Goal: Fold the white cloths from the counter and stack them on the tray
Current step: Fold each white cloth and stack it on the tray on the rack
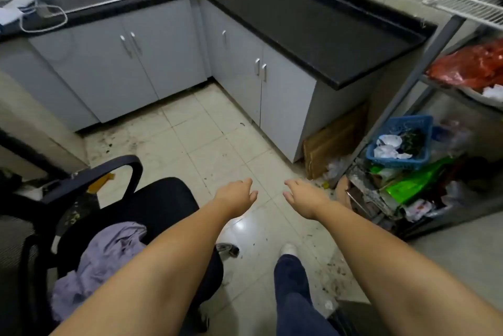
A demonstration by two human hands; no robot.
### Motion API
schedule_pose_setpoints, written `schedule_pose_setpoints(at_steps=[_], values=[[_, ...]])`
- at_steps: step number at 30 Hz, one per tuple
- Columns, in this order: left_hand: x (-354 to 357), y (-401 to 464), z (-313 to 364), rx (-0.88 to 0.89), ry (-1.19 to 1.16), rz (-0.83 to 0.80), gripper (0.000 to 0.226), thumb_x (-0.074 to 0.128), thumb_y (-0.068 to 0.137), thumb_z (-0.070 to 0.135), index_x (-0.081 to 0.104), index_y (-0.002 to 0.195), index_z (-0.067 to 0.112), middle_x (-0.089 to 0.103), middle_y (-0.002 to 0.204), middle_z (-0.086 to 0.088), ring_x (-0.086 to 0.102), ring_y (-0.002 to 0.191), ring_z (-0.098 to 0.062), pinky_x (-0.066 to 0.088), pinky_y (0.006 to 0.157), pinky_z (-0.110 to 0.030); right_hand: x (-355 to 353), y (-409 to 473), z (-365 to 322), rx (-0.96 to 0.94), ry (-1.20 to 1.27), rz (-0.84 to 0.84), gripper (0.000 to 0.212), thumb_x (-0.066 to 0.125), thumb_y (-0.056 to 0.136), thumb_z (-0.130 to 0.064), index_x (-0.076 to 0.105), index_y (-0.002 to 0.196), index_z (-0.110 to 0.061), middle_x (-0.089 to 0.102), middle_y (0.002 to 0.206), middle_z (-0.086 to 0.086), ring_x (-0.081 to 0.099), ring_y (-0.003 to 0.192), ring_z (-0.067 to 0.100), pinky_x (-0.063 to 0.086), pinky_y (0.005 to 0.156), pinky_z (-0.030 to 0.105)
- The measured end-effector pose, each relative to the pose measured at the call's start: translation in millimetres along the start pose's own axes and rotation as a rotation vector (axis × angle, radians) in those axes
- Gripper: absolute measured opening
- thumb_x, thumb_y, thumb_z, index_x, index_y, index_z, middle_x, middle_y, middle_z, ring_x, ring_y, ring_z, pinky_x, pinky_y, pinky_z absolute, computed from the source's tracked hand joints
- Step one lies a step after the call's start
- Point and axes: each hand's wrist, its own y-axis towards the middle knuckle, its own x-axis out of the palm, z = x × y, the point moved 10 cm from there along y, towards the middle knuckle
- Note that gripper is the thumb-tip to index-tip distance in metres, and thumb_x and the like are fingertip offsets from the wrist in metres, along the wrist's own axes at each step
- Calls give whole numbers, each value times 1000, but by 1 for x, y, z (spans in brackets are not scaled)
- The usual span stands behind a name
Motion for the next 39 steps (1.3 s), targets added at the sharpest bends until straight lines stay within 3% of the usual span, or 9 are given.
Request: schedule_pose_setpoints(at_steps=[4,13,23,31,39], values=[[-32,67,4,-72,2,12,44,28,101,39,39,134,11,55,128,-12,55,112,-30,45,86,-40,-49,52,21,-33,-55,27,48,24,102,-37,29,145,-15,40,143,11,45,125,31,43,97,44],[-111,191,18,-106,-75,49,43,29,101,39,43,132,13,54,130,-11,54,114,-29,44,89,-40,-137,180,37,-130,-115,-4,46,24,102,-38,29,142,-16,42,140,9,49,119,30,45,94,44],[-198,319,-123,-298,-226,100,42,29,101,40,44,130,13,55,129,-12,55,113,-30,45,89,-39,-218,372,-38,-277,-198,-17,46,26,102,-34,27,144,-14,39,141,12,46,121,33,44,92,43],[-327,447,-248,-302,-222,159,41,30,101,40,48,124,12,60,123,-11,57,109,-29,47,88,-38,-326,531,-103,-242,-207,50,45,28,103,-32,27,143,-13,41,138,12,48,119,33,42,88,41],[-429,591,-301,-221,-170,166,39,30,100,38,49,120,11,60,120,-13,56,110,-31,43,84,-36,-438,678,-113,-194,-166,178,41,28,102,-32,34,138,-12,44,133,12,51,114,32,46,85,40]])
